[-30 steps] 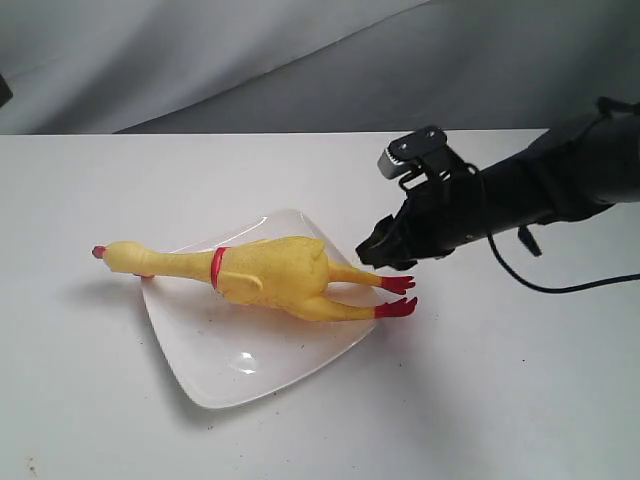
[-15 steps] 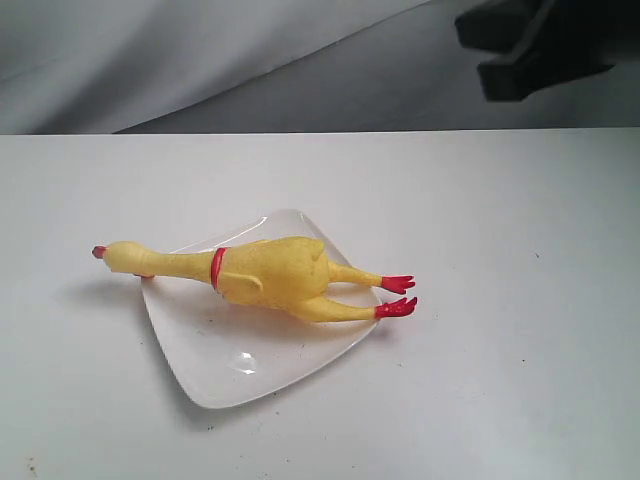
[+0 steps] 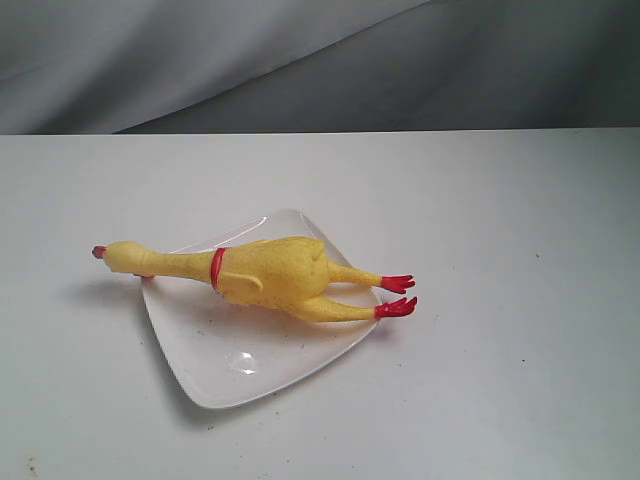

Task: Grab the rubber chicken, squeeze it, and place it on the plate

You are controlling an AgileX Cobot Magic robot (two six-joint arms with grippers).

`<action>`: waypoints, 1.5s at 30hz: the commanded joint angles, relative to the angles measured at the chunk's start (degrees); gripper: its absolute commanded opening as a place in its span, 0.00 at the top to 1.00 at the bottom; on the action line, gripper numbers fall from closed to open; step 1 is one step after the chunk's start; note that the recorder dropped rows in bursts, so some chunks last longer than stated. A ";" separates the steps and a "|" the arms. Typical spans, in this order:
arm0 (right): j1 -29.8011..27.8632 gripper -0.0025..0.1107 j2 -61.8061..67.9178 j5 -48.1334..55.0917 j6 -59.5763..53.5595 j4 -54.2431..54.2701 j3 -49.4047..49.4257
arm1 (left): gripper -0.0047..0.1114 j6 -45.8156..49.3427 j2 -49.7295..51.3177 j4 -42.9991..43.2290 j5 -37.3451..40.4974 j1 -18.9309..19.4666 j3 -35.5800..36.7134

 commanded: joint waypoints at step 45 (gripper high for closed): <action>-21.79 0.98 -27.20 1.86 54.92 -32.22 26.49 | 0.96 -0.32 -0.27 -0.13 0.25 -0.25 -0.15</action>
